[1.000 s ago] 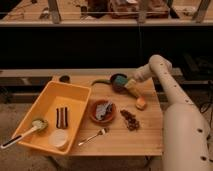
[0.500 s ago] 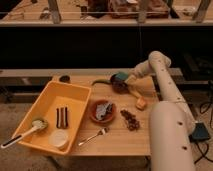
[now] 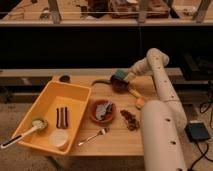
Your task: Wipe purple bowl with sponge
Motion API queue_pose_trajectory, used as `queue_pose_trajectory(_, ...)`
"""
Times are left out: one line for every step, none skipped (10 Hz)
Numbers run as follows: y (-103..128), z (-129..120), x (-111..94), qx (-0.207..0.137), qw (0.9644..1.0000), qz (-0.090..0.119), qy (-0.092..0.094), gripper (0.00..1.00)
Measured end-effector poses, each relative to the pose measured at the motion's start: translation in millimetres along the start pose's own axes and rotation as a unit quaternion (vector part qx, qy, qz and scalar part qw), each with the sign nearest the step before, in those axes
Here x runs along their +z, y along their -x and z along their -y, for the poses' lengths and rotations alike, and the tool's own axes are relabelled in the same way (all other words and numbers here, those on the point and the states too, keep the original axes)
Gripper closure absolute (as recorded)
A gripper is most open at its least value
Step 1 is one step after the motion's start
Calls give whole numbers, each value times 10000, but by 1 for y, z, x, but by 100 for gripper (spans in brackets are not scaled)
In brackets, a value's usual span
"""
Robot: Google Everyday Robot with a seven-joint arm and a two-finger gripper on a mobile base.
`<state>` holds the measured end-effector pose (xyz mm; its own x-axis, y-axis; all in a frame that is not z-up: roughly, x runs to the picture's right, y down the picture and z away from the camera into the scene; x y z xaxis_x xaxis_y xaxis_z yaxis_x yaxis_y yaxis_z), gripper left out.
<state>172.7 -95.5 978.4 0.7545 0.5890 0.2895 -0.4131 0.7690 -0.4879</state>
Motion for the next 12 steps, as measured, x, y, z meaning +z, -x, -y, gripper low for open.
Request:
queue_pose_trajectory(0,0,0,0,10000,-1,0,100)
queue_pose_trajectory(0,0,0,-4,10000,-3,4,100)
queue_pose_trajectory(1,-1,1,-34,10000,-4,33,100)
queue_pose_trajectory(10,-6,9,-147,9998,-10,128,100)
queue_pose_trajectory(24,-13,21,-288,9993,-2,231,100)
queue_pose_trajectory(33,-19,30,-426,9986,12,301,100)
queue_pose_trajectory(33,-18,29,-426,9987,17,292,100)
queue_pose_trajectory(32,-18,29,-421,9987,13,290,100)
queue_pose_trajectory(30,-17,27,-411,9988,11,279,100)
queue_pose_trajectory(32,-18,28,-455,9985,21,290,100)
queue_pose_trajectory(37,-23,30,-726,9966,78,388,100)
queue_pose_trajectory(41,-28,32,-1002,9939,116,454,100)
